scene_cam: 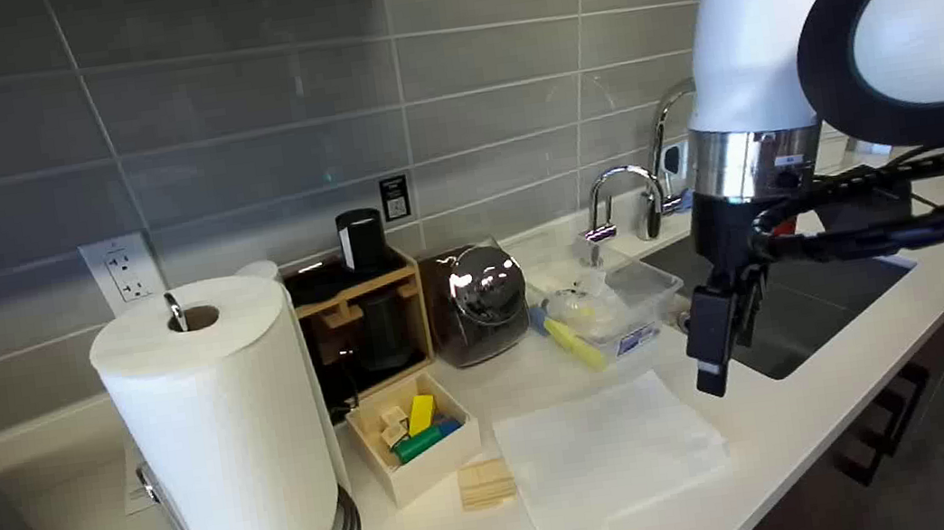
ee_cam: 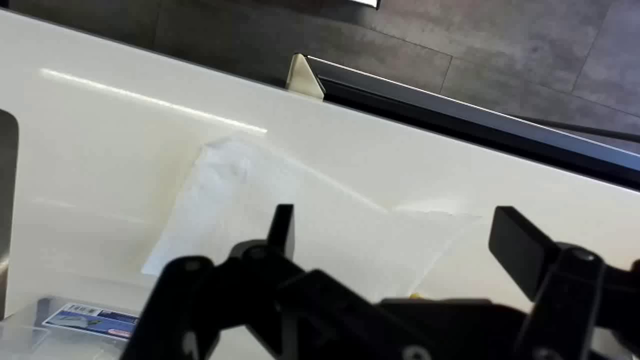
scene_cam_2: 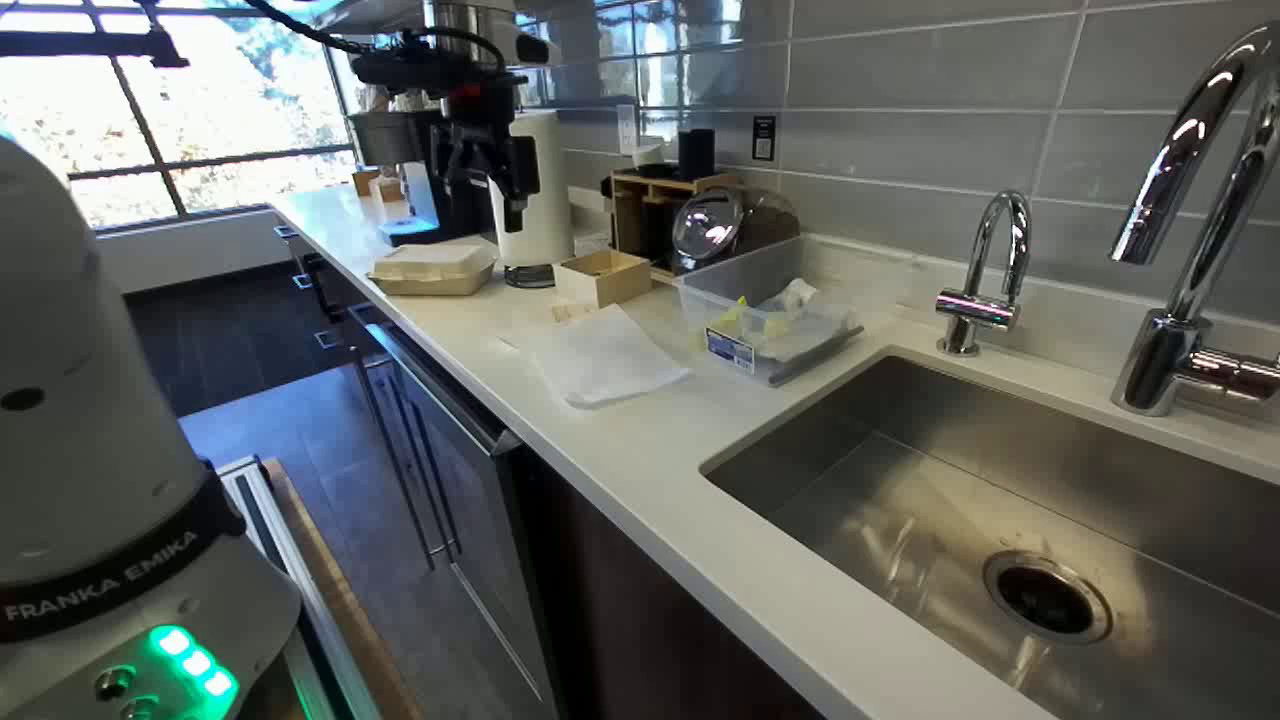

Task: Wipe the silver lid with the paper towel

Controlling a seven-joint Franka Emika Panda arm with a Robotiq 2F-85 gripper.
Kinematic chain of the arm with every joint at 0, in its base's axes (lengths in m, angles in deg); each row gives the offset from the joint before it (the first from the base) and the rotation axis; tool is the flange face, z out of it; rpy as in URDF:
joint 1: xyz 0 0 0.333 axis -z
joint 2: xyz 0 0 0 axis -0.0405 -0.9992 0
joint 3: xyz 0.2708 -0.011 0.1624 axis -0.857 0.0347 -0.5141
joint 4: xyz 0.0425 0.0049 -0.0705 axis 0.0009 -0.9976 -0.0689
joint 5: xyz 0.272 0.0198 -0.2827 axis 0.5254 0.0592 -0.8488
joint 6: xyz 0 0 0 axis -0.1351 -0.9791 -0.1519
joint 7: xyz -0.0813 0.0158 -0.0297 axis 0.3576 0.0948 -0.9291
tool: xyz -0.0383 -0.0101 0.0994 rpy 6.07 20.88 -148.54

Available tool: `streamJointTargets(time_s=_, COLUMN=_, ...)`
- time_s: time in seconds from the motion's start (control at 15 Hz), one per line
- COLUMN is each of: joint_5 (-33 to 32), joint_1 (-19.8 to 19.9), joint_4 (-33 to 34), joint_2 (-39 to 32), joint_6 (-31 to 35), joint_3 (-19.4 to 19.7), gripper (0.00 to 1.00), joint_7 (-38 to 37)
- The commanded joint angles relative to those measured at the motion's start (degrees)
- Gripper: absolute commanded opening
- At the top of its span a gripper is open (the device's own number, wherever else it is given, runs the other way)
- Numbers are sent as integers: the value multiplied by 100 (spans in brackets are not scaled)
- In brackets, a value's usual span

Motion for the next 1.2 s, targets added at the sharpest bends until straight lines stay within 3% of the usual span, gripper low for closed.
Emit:
streamJointTargets(time_s=0.0, joint_5=5, joint_1=15, joint_4=7, joint_2=0, joint_6=-9, joint_3=-15, gripper=100, joint_7=4)
streamJointTargets(time_s=0.67, joint_5=-55, joint_1=21, joint_4=7, joint_2=-99, joint_6=60, joint_3=-20, gripper=100, joint_7=71)
streamJointTargets(time_s=0.87, joint_5=61, joint_1=34, joint_4=98, joint_2=-565, joint_6=280, joint_3=-101, gripper=100, joint_7=-306)
streamJointTargets(time_s=1.13, joint_5=-73, joint_1=204, joint_4=17, joint_2=-1203, joint_6=1334, joint_3=-244, gripper=100, joint_7=-1583)
